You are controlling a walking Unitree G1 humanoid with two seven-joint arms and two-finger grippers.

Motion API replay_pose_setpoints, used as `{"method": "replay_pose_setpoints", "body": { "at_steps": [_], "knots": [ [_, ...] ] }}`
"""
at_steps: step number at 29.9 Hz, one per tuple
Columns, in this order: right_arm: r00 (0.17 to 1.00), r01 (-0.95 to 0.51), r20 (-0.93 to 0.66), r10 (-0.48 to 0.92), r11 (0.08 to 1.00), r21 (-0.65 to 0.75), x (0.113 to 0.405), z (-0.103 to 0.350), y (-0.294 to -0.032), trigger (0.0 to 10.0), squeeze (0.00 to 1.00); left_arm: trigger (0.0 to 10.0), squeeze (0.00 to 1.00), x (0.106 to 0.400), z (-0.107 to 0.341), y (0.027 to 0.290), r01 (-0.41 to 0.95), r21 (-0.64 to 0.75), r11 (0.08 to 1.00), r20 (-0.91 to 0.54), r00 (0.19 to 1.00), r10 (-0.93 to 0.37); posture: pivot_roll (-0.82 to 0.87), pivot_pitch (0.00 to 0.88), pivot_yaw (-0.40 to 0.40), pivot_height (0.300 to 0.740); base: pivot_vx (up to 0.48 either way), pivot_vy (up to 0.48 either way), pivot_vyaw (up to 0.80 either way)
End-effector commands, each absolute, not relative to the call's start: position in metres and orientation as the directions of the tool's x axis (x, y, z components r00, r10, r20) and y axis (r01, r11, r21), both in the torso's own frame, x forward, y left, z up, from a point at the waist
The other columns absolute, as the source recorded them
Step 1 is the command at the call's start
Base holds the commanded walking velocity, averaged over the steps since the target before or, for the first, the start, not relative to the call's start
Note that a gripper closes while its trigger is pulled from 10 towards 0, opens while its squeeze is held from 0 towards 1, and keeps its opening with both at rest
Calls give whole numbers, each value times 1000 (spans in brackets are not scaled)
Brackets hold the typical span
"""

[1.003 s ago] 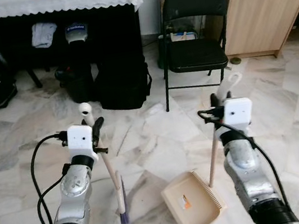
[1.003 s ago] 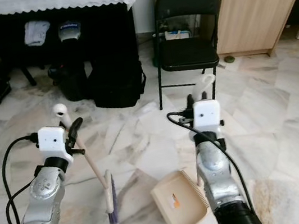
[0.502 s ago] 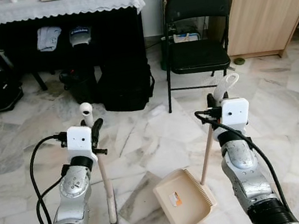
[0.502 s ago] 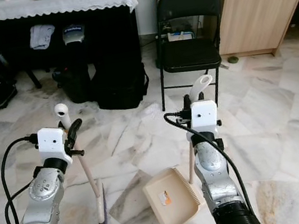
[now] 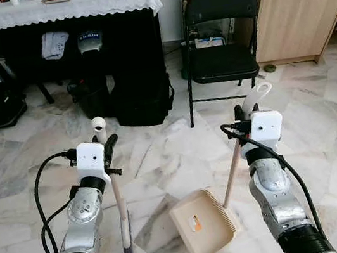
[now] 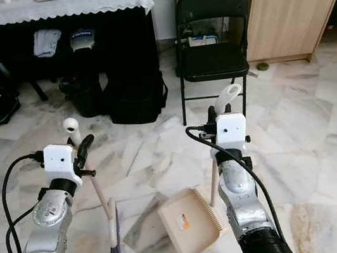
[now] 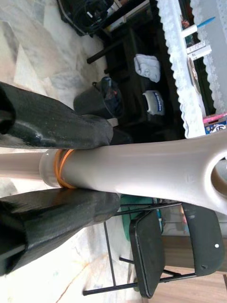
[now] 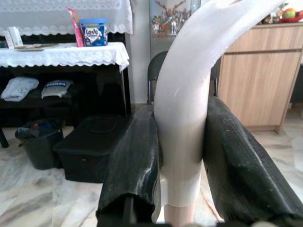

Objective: Sweep floor

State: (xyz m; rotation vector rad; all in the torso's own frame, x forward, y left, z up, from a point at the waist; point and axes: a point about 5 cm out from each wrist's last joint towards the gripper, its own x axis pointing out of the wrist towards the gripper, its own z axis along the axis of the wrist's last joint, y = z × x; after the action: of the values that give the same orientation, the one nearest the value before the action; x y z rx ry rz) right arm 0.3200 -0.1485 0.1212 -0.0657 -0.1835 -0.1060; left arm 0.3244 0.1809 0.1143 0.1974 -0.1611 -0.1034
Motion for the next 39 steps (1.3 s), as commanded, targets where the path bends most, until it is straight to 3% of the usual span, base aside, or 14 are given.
{"method": "replay_pose_setpoints", "body": {
  "at_steps": [1, 39],
  "knots": [
    [967, 102, 240, -88, 994, -49, 322, 132, -145, 10000, 0, 10000, 0, 328, 125, 182, 86, 225, 971, 181, 975, -128, -90, 7, 51, 740, 289, 0, 0],
    [969, 93, 233, -81, 995, -42, 319, 132, -144, 10000, 0, 10000, 0, 323, 123, 182, 84, 227, 970, 177, 976, -126, -56, 53, 38, 740, 322, 0, 0]
  ]
}}
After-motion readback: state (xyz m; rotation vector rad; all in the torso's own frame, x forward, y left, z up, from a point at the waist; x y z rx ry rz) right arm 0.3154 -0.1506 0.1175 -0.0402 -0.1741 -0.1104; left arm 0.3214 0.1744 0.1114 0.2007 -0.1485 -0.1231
